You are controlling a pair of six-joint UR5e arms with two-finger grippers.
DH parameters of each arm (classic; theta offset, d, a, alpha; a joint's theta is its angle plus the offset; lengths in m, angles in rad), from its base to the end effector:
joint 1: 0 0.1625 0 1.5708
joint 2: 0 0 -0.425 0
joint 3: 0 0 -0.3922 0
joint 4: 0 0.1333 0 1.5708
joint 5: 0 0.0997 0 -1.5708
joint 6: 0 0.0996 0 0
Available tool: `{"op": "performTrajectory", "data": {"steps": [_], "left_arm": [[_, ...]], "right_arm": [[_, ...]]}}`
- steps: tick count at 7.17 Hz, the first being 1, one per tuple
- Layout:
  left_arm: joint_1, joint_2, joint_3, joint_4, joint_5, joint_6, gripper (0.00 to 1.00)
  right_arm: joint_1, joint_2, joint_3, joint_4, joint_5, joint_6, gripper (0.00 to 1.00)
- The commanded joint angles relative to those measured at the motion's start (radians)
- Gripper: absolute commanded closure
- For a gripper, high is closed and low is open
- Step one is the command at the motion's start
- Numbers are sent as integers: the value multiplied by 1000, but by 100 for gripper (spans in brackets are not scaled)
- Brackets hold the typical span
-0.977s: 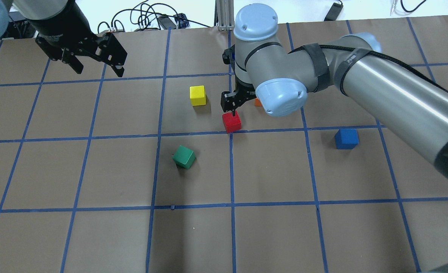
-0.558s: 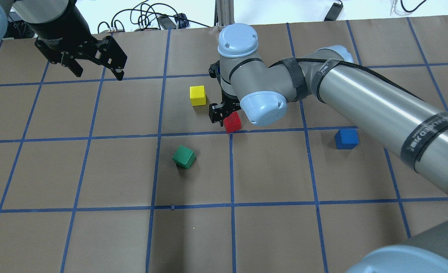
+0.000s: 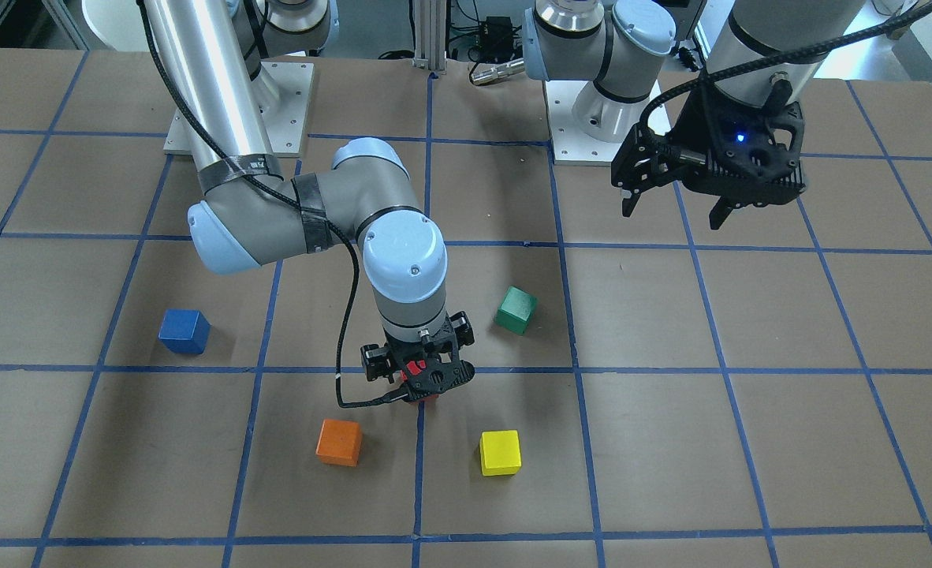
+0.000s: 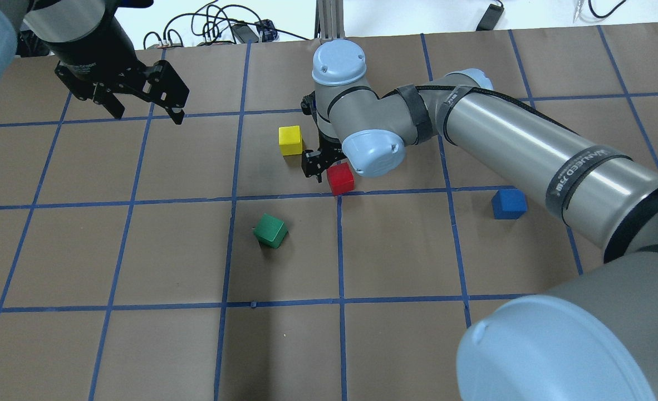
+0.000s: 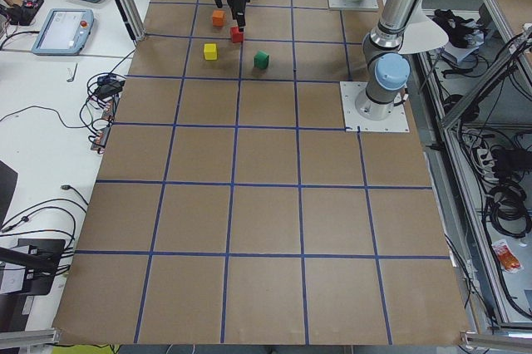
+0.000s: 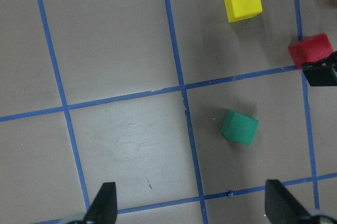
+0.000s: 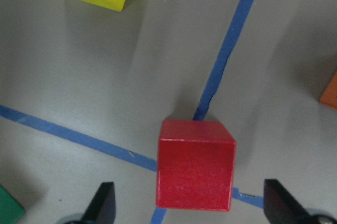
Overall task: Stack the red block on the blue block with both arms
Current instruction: 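Reach the right gripper to the red cube and grasp it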
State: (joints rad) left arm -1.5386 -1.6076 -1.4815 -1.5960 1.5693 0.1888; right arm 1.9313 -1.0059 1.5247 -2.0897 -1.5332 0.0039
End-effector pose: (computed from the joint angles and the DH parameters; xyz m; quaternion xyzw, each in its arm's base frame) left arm -0.1170 -0.5137 0.5109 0.0782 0.9968 -0.0136 0.0008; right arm 0.3638 -0.5765 0.2275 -0.1773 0.9840 0.0034 0.0185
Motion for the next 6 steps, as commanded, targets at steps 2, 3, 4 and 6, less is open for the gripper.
{"op": "performTrajectory", "data": {"steps": [2, 3, 4, 6], "left_arm": [[0, -2, 6, 1, 3, -3, 0], [0, -3, 1, 1, 3, -3, 0], [0, -17, 13, 1, 3, -3, 0], [0, -41, 39, -10, 3, -5, 0]], "right_arm": [[0, 16, -3, -3, -2, -5, 0], [0, 20, 2, -3, -2, -8, 0], [0, 29, 0, -1, -2, -7, 2], [0, 32, 2, -1, -2, -4, 18]]}}
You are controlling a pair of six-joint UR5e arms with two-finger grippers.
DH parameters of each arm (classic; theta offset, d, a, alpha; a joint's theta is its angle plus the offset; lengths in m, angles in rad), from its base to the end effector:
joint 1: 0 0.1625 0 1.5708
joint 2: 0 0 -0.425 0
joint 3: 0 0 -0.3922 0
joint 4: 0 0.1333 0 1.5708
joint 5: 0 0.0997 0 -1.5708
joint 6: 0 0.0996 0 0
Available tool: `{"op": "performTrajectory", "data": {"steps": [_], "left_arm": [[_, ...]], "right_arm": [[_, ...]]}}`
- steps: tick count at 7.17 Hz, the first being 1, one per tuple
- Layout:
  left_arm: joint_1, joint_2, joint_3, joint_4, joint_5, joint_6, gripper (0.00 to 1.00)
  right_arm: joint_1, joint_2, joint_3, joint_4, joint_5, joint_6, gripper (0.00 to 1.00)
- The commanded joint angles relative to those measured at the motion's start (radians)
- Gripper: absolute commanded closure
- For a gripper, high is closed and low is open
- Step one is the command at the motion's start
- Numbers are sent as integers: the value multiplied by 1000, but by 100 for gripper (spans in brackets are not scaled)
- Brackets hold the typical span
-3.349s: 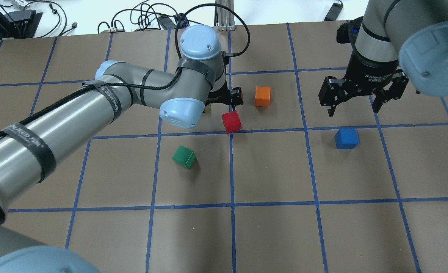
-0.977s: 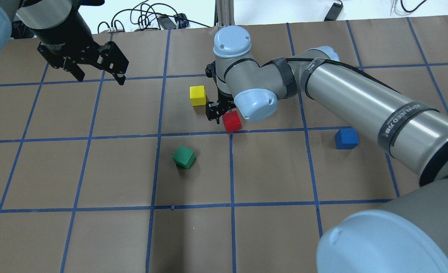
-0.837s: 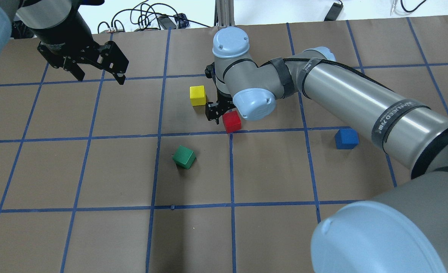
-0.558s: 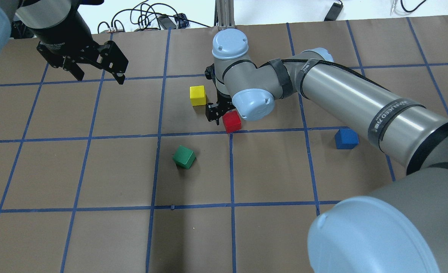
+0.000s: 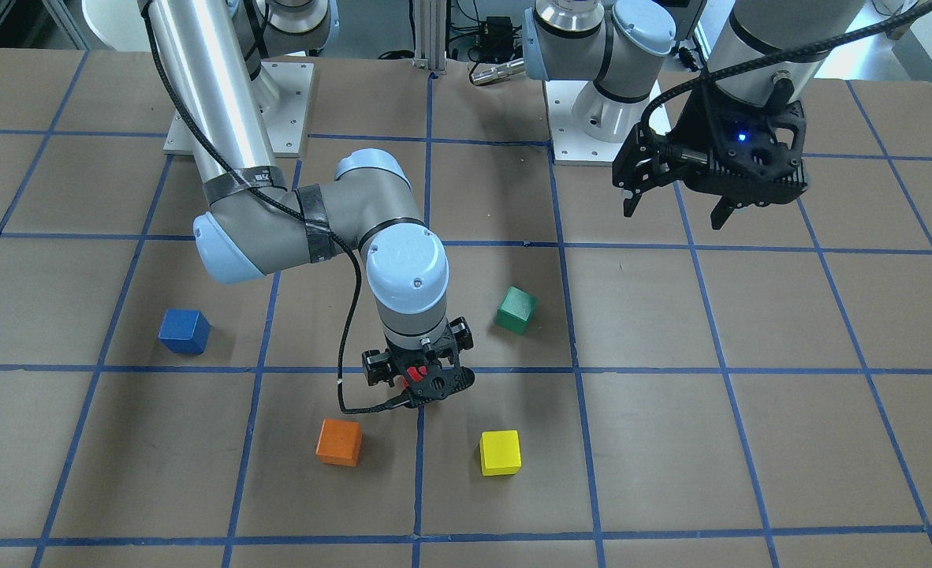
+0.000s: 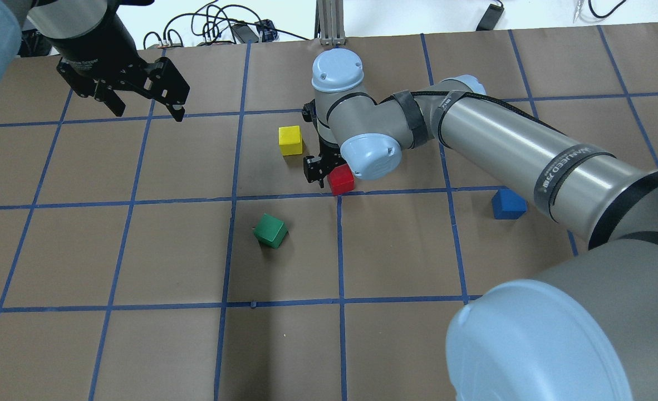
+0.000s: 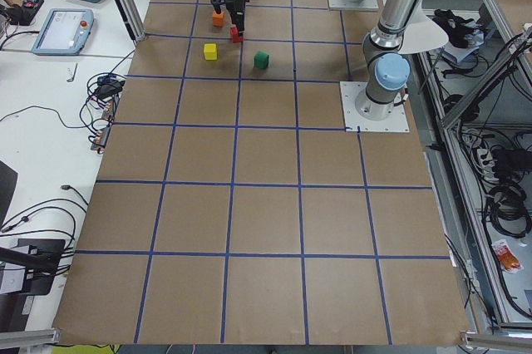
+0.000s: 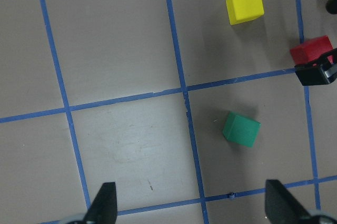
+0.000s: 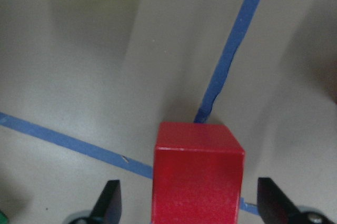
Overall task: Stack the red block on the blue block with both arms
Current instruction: 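Reach the right gripper to the red cube and grasp it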
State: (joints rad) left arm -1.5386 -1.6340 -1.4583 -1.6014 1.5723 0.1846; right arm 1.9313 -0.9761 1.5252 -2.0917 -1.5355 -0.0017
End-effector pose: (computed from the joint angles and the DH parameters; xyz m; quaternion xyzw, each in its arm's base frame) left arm -0.1163 -0.5241 0.5083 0.0761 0.9971 -0.0092 0.0018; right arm 0.3642 -0.5782 0.2075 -0.1798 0.9834 0.0170 0.0148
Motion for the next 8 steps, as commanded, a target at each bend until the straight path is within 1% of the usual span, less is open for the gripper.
{"op": "performTrajectory", "data": {"steps": [1, 2, 3, 5, 6, 7, 8], "left_arm": [[2, -23, 32, -11, 3, -1, 0], [0, -29, 41, -18, 30, -1, 0], [0, -29, 49, -40, 32, -1, 0], [-2, -27, 44, -34, 28, -4, 0], [-3, -26, 46, -29, 23, -8, 0], [-3, -26, 44, -29, 21, -8, 0], [-3, -24, 41, -28, 21, -8, 0]], "right_arm": [[-2, 4, 0, 1, 0, 0, 41], [-2, 2, -2, 1, 0, 3, 67], [-2, 1, -5, 2, -3, 6, 99], [-20, -13, -14, 18, -2, 14, 100], [-35, -48, -34, 54, -2, 14, 100], [-102, -100, -51, 153, -5, 14, 100], [-195, -166, -57, 254, -3, 14, 100]]}}
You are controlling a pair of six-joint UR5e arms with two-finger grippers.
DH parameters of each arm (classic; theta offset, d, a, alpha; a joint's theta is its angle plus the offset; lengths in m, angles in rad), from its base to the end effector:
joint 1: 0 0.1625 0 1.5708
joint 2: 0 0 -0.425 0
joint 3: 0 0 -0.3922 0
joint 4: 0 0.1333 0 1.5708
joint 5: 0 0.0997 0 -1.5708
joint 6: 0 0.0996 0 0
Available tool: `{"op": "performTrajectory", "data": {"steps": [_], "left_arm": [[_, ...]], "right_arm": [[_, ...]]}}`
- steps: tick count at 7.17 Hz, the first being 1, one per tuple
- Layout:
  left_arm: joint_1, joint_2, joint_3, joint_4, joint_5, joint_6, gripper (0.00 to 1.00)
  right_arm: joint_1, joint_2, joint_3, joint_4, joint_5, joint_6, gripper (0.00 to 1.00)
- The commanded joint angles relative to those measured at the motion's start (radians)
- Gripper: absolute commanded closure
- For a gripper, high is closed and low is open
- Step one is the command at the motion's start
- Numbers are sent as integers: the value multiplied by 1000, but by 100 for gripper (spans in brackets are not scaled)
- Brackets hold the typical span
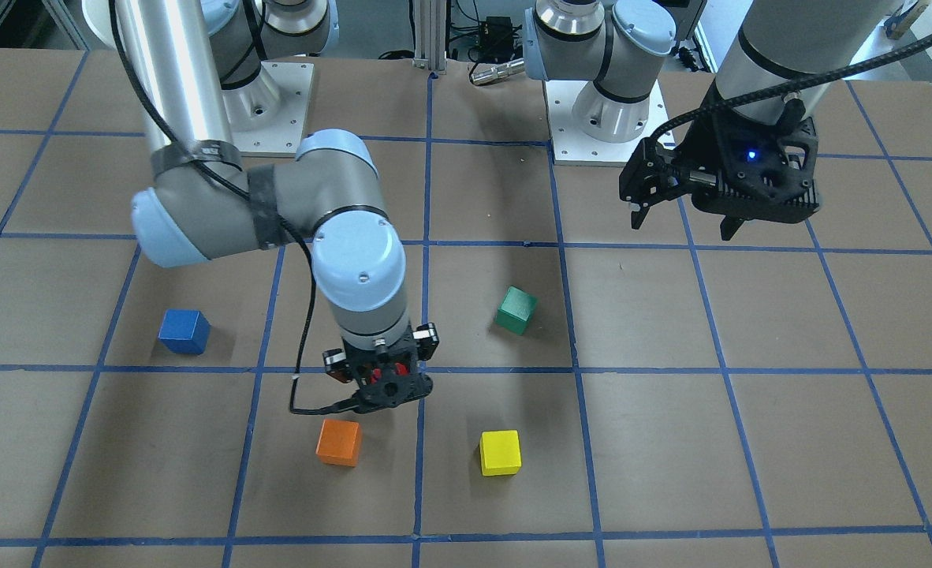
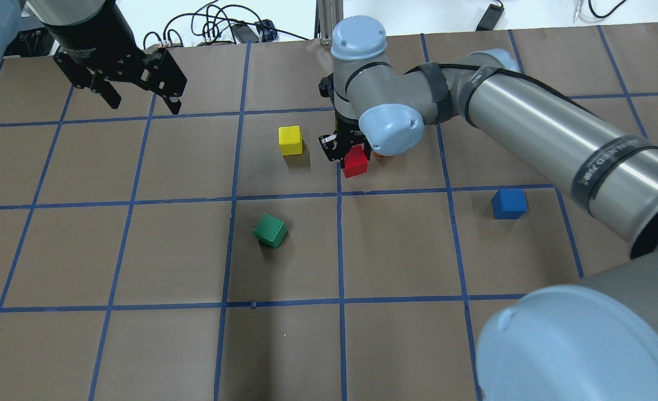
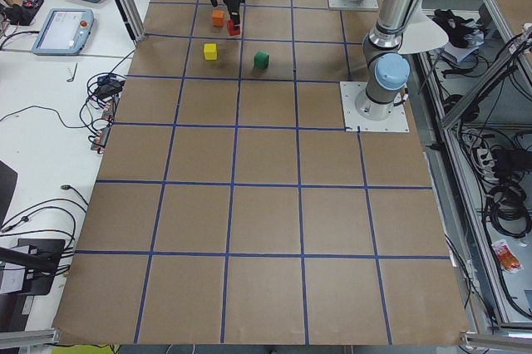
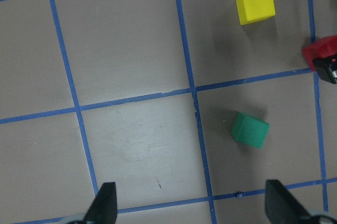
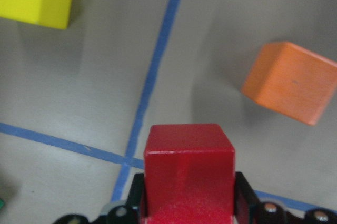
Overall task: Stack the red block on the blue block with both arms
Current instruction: 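Carry the red cube with the right gripper onto the blue cube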
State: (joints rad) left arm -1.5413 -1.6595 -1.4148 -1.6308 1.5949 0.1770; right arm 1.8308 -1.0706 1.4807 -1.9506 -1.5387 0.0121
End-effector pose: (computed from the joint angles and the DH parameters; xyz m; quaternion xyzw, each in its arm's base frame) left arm -0.1152 -0.5330 0.5134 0.0736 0.9972 -0.0024 0.0124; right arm 0.3016 -0.6029 0.2765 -0.1234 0.9921 0.0172 0.0138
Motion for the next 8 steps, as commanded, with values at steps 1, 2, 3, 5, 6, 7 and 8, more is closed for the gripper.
{"op": "performTrajectory", "data": {"steps": [1, 2, 3, 5, 6, 7, 8], "left_arm": [[0, 3, -6, 2, -1, -1, 0], [-2, 3, -6, 2, -1, -1, 0], [-2, 6, -10, 2, 0, -1, 0], [-2, 43, -38, 0, 0, 9, 0], [-2, 32, -36, 5, 0, -1, 0], [-2, 41, -41, 6, 0, 1, 0], [-2, 40, -41, 6, -1, 1, 0]], "right_arm": [[-185, -133, -2, 181, -9, -9, 100], [-244, -182, 1, 250, -17, -20, 100], [-292, -216, 12, 300, -41, -62, 100], [-394, -226, 76, 294, -96, -190, 100], [-444, -232, 104, 292, -95, -245, 100], [-478, -239, 131, 276, -96, -276, 100], [-493, -247, 177, 222, -93, -277, 100]]}}
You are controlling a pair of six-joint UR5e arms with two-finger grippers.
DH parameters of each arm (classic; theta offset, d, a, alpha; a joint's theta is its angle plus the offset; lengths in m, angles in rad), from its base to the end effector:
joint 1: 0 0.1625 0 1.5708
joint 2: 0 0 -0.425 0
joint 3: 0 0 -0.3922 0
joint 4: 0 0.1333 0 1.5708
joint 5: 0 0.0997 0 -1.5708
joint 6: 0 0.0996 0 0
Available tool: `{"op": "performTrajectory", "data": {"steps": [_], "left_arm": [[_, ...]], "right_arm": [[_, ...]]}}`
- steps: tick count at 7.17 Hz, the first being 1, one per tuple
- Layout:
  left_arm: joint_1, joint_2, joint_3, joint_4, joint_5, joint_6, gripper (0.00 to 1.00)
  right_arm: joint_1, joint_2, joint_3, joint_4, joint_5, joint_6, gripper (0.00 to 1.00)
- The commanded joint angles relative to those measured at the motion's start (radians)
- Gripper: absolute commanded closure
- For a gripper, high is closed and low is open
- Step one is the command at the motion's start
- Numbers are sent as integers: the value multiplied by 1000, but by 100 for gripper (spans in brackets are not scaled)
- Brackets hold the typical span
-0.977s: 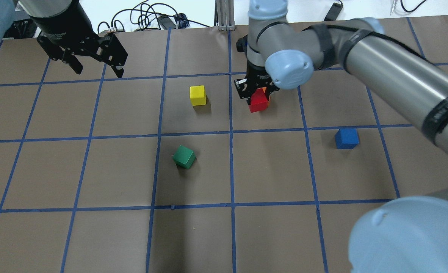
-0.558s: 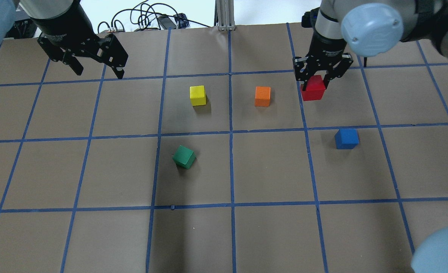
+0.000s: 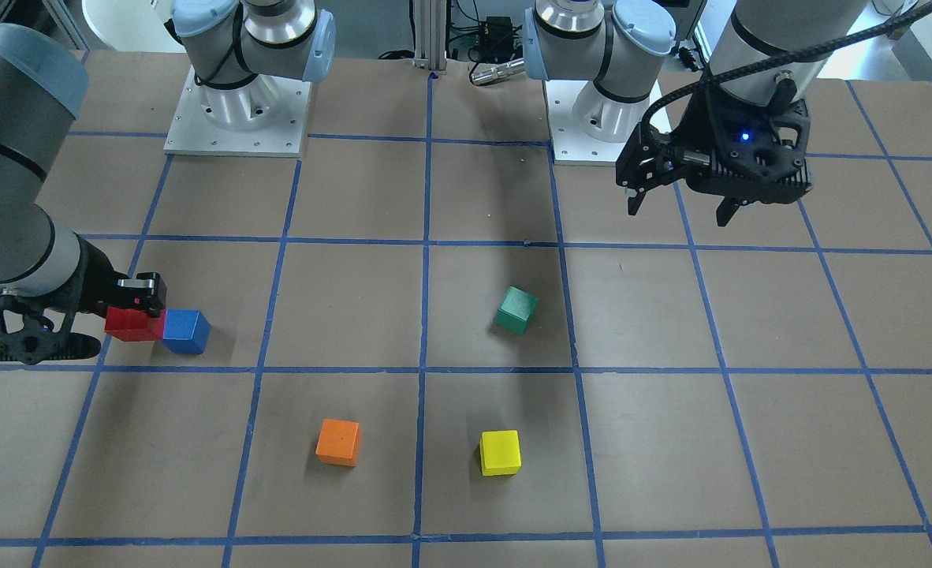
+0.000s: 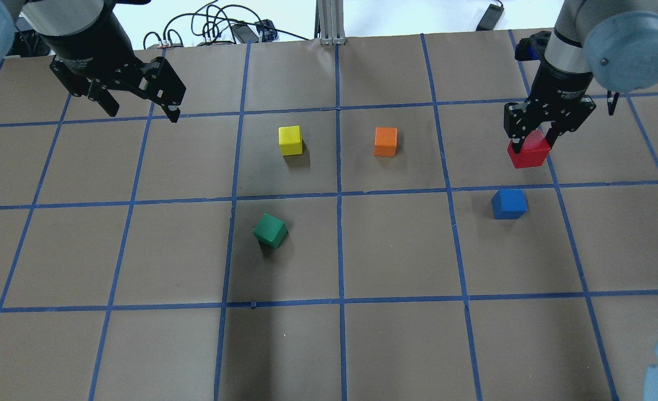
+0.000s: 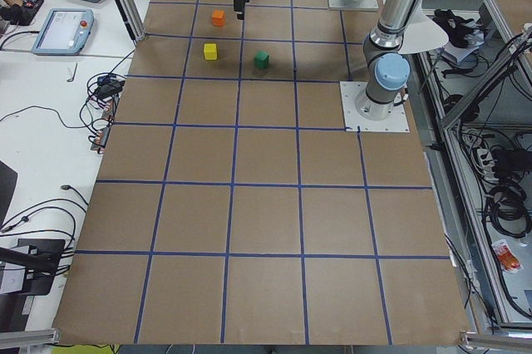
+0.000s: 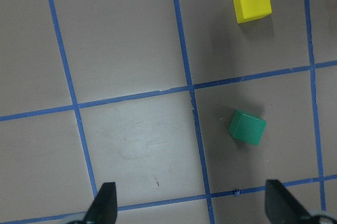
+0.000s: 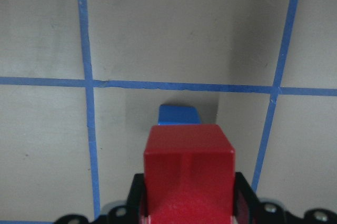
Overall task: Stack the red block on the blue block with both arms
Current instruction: 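Carry the red cube with the right gripper onto the blue cube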
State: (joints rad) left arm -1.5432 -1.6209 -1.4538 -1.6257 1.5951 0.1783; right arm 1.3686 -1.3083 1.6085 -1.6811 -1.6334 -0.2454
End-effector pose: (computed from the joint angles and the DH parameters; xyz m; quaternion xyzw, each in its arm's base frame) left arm -0.1167 -0.5169 0.5148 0.0752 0.9971 -0.0047 0.0127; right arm 0.0112 -0.5781 0.3405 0.0245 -0.9947 -0.0993 0.0093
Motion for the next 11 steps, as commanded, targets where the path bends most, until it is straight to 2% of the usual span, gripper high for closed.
{"op": "performTrajectory", "data": {"steps": [1, 3, 11], "left_arm": [[-1, 4, -3, 0, -3, 0, 0], [-2, 3, -3, 1, -3, 0, 0], [-2, 10, -19, 3, -3, 0, 0]], "right_arm": [[-31, -28, 123, -137, 1, -20, 100], [-28, -60, 250, -302, 4, -15, 100], [-26, -54, 298, -307, 20, -14, 100]]}}
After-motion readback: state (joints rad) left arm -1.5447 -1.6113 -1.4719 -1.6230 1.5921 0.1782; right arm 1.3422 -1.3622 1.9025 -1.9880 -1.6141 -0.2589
